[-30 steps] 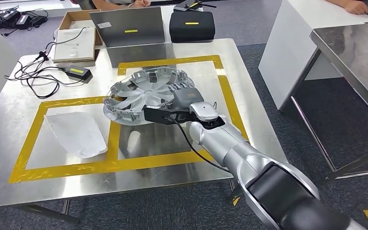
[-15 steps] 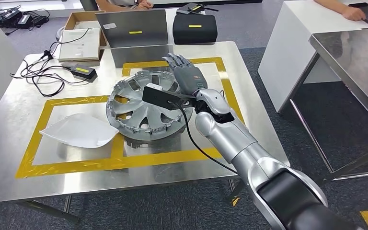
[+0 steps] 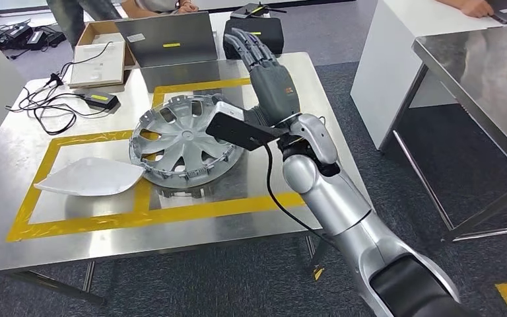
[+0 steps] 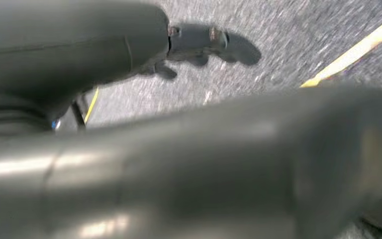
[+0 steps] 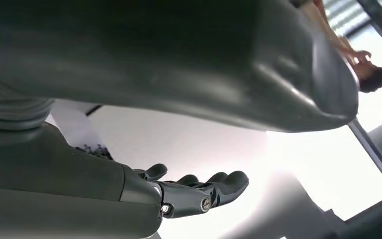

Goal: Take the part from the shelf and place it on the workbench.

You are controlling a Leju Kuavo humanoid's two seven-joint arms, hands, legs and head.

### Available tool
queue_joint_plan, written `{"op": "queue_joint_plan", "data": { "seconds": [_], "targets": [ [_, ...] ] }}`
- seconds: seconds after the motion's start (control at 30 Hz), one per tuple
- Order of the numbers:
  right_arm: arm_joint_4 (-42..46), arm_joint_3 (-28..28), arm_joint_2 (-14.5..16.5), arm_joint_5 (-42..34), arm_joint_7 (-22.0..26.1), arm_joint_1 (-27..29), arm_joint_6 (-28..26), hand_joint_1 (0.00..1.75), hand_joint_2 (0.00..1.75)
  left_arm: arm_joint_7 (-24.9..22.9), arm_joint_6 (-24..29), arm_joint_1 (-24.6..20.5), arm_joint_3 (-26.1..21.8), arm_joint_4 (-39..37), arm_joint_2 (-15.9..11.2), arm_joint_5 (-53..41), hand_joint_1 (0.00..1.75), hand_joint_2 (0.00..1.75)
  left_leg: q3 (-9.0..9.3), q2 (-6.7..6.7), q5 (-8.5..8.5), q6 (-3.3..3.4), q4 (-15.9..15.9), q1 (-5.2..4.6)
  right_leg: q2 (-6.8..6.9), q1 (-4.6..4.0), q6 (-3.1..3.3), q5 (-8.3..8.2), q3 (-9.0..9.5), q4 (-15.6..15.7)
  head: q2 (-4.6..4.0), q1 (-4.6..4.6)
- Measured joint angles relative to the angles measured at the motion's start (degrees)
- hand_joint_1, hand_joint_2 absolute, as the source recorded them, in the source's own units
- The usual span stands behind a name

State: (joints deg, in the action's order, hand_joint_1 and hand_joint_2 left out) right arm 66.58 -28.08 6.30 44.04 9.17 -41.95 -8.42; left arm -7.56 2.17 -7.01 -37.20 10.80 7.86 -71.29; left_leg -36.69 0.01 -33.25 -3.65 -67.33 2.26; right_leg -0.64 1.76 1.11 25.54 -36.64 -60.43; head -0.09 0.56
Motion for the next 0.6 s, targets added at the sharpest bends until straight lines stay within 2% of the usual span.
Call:
{"op": "queue_joint_plan", "data": {
  "seconds": [0.03, 0.07, 0.1, 0.13, 0.17, 0.2, 0.23, 0.27, 0.3, 0.37, 0.4, 0.43, 0.47, 0.53, 0.57, 0.6],
  "targets": [
    [0.83, 0.13, -0.01, -0.23, 0.64, 0.46, -0.98, 0.0, 0.0, 0.04, 0.04, 0.01, -0.01, -0.01, 0.0, 0.02, 0.0, 0.0, -1.2, -0.01, -2.06, 0.09, -3.64, -0.11, 0.03, -0.21, 0.23, -0.39, -0.51, -0.01, 0.0, -0.03],
    [1.42, 0.27, -0.01, -0.42, 1.03, 0.89, -1.68, 0.0, 0.0, 0.05, 0.09, 0.03, -0.01, -0.01, -0.01, 0.05, 0.0, 0.0, -1.98, -0.01, -3.39, 0.22, -6.44, -0.23, 0.07, -0.44, 0.38, -0.82, -1.08, -0.03, 0.0, -0.03],
    [1.83, 0.39, -0.03, -0.57, 1.29, 1.2, -2.1, 0.0, 0.0, 0.05, 0.13, 0.05, -0.01, -0.01, -0.03, 0.08, 0.0, 0.0, -2.02, -0.01, -3.76, 0.4, -7.71, -0.34, 0.09, -0.66, 0.46, -1.28, -1.68, -0.06, 0.0, -0.02],
    [2.18, 0.5, -0.06, -0.74, 1.52, 1.43, -2.43, 0.0, 0.0, 0.06, 0.17, 0.06, -0.02, -0.01, -0.06, 0.11, 0.0, 0.0, -1.16, -0.01, -3.18, 0.67, -7.19, -0.49, 0.09, -0.83, 0.46, -1.79, -2.33, -0.08, 0.0, -0.02],
    [2.58, 0.63, -0.11, -0.97, 1.75, 1.6, -2.74, 0.0, 0.0, 0.07, 0.18, 0.06, -0.02, -0.01, -0.08, 0.14, 0.0, 0.0, 0.61, -0.01, -1.91, 1.03, -4.91, -0.68, 0.07, -0.93, 0.39, -2.33, -2.96, -0.1, 0.0, -0.02],
    [3.03, 0.75, -0.16, -1.19, 2.0, 1.74, -3.04, 0.0, 0.0, 0.09, 0.19, 0.03, -0.03, 0.0, -0.1, 0.16, 0.0, 0.0, 3.16, -0.01, -0.59, 1.46, -1.29, -0.89, 0.06, -0.99, 0.24, -2.88, -3.51, -0.12, 0.0, -0.02],
    [3.54, 0.9, -0.21, -1.36, 2.21, 1.9, -3.35, 0.0, 0.0, 0.1, 0.2, -0.03, -0.03, 0.01, -0.11, 0.16, 0.0, 0.0, 5.76, -0.01, 0.15, 1.79, 2.51, -1.15, 0.06, -1.06, -0.02, -3.41, -3.96, -0.13, 0.0, -0.01],
    [4.01, 1.07, -0.28, -1.47, 2.4, 2.06, -3.67, 0.0, 0.0, 0.16, 0.22, -0.07, -0.03, 0.02, -0.1, 0.16, 0.0, 0.0, 7.47, -0.04, 0.67, 2.02, 5.37, -1.43, 0.11, -1.09, -0.36, -3.9, -4.13, -0.06, 0.0, 0.01],
    [4.4, 1.22, -0.34, -1.45, 2.54, 2.17, -4.05, 0.0, 0.0, 0.21, 0.23, -0.12, -0.03, 0.02, -0.09, 0.16, 0.0, 0.0, 8.38, -0.08, 0.71, 2.26, 7.1, -1.67, 0.18, -1.1, -0.76, -4.39, -4.16, 0.08, 0.0, -0.04],
    [4.94, 1.44, -0.5, -1.03, 2.54, 2.49, -4.94, 0.0, 0.0, 0.3, 0.25, -0.08, -0.03, 0.01, -0.05, 0.16, 0.0, 0.0, 7.88, -0.14, 1.37, 2.87, 7.62, -1.96, 0.29, -1.05, -1.62, -5.42, -3.98, 0.74, 0.0, -0.14],
    [5.17, 1.49, -0.62, -0.73, 2.42, 2.73, -5.46, 0.0, 0.0, 0.3, 0.26, -0.04, -0.03, -0.01, -0.05, 0.16, 0.0, 0.0, 7.54, -0.04, 1.89, 3.36, 7.76, -1.89, 0.3, -0.99, -1.98, -5.39, -4.16, 0.82, 0.0, -0.19],
    [5.43, 1.53, -0.73, -0.47, 2.24, 3.02, -5.92, 0.0, 0.0, 0.29, 0.27, 0.01, -0.04, -0.01, -0.06, 0.19, 0.0, 0.0, 7.02, 0.08, 2.6, 3.85, 7.89, -1.81, 0.32, -0.94, -2.26, -4.35, -4.61, 0.28, 0.0, -0.16],
    [5.69, 1.61, -0.87, -0.31, 2.08, 3.29, -6.34, 0.0, 0.0, 0.29, 0.29, 0.05, -0.05, -0.01, -0.08, 0.22, 0.0, 0.0, 6.36, 0.21, 3.4, 4.27, 8.01, -1.69, 0.35, -0.88, -2.49, -2.08, -5.42, -1.51, 0.0, -0.16],
    [6.1, 1.71, -1.09, -0.21, 1.93, 3.69, -6.83, 0.0, 0.0, 0.31, 0.32, 0.06, -0.07, 0.01, -0.11, 0.29, 0.0, 0.0, 4.78, 0.37, 4.8, 4.75, 8.03, -1.71, 0.4, -0.89, -2.78, 3.96, -7.42, -7.9, 0.0, -0.14],
    [6.21, 1.74, -1.18, -0.2, 1.91, 3.91, -6.96, 0.0, 0.0, 0.33, 0.32, 0.1, -0.07, 0.01, -0.1, 0.31, 0.0, 0.0, 3.94, 0.4, 5.47, 4.81, 7.98, -1.78, 0.39, -0.94, -2.88, 6.05, -8.14, -11.59, 0.0, -0.14],
    [6.26, 1.74, -1.24, -0.18, 1.94, 4.18, -7.03, 0.0, 0.0, 0.33, 0.32, 0.18, -0.07, 0.0, -0.08, 0.32, 0.0, 0.0, 3.07, 0.43, 6.09, 4.84, 7.91, -1.84, 0.38, -1.03, -2.88, 6.66, -8.2, -14.17, 0.0, -0.15]
  ]
}}
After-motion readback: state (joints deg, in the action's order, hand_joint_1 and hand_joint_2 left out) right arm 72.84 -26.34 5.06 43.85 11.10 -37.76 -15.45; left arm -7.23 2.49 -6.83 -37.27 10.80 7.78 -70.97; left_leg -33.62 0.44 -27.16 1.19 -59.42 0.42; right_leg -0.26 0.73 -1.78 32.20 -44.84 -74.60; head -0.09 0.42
